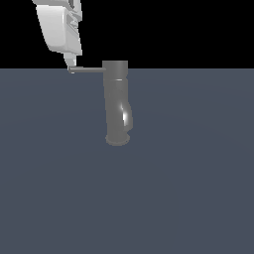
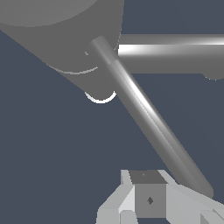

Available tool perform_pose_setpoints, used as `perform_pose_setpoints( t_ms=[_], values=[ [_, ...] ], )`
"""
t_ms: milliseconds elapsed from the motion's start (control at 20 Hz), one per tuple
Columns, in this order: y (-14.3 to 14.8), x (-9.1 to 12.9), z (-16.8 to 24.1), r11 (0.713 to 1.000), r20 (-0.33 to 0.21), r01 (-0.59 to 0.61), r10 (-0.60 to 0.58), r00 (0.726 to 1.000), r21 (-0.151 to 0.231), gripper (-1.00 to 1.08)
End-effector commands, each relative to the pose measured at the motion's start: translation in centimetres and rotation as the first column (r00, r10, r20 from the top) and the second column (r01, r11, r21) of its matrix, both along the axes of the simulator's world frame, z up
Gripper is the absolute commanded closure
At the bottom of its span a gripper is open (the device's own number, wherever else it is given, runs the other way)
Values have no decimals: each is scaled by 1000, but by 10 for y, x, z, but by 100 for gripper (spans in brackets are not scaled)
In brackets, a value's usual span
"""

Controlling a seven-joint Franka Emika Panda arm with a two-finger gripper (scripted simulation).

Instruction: Turn on the faucet by rotating a designated handle.

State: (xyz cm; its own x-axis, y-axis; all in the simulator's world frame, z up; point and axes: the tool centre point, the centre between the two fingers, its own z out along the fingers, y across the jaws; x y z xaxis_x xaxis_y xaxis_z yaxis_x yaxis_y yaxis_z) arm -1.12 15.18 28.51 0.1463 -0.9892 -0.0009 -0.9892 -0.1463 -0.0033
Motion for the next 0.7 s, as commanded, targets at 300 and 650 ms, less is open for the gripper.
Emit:
perform_pose_setpoints(
  t_ms=[300,650],
  values=[
    [-19,-14,0,1000,0,0,0,1000,-2,108],
    [-42,-30,0,1000,-1,0,0,1000,-1,108]
  ],
)
